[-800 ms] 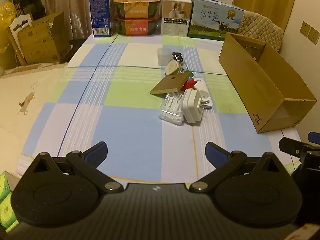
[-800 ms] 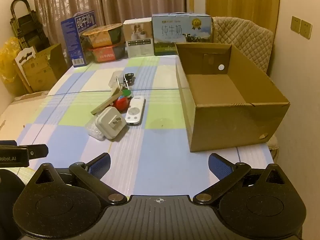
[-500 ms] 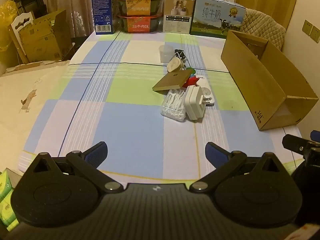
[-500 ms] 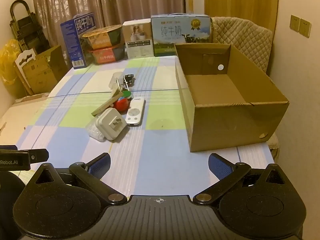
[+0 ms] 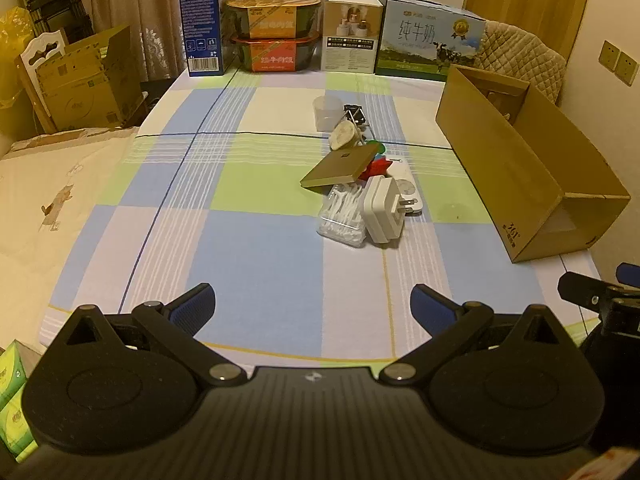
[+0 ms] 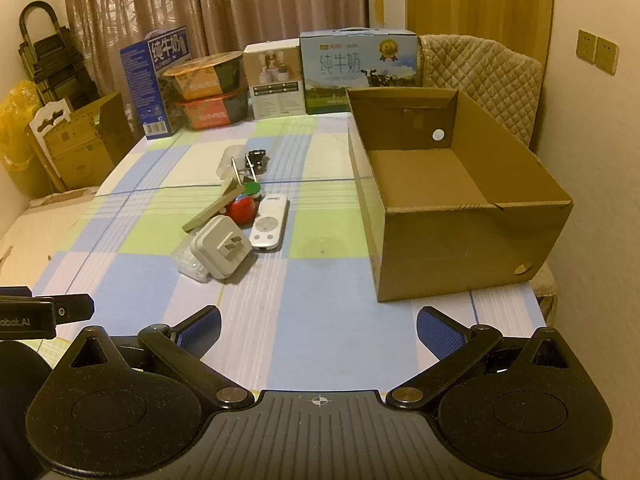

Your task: Organize rigid objects

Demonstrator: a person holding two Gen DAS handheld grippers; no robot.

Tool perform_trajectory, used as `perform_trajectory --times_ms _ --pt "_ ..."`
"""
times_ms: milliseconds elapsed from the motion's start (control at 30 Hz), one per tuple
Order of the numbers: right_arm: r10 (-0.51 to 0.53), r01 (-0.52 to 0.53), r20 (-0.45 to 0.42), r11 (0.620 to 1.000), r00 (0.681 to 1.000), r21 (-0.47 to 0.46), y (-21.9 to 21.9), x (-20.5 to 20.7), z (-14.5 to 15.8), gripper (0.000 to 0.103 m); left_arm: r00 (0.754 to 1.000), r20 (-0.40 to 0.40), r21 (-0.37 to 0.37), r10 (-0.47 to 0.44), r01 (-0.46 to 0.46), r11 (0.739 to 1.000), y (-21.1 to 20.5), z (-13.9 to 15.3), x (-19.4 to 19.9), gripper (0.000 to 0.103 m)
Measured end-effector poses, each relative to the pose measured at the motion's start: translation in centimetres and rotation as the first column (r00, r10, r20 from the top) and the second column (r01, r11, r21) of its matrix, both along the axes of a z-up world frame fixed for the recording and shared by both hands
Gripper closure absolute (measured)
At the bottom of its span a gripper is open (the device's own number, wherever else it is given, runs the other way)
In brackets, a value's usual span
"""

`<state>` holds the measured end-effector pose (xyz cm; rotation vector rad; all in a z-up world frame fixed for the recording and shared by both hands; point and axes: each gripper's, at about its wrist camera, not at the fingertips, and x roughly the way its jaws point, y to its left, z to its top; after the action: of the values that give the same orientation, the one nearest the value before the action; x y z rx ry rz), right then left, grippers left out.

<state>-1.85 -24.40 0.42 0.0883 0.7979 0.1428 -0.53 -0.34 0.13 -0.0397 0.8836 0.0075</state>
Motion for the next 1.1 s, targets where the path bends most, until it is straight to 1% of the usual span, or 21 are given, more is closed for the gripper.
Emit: perform_trajectory --times_ms 1100 --pt "-0.011 0.011 -0.024 1.000 1.000 0.000 -0.3 0.3 -1.2 0.002 1.000 -0.011 -0.015 -0.019 0.019 1.000 -0.3 -0.1 0.0 0.001"
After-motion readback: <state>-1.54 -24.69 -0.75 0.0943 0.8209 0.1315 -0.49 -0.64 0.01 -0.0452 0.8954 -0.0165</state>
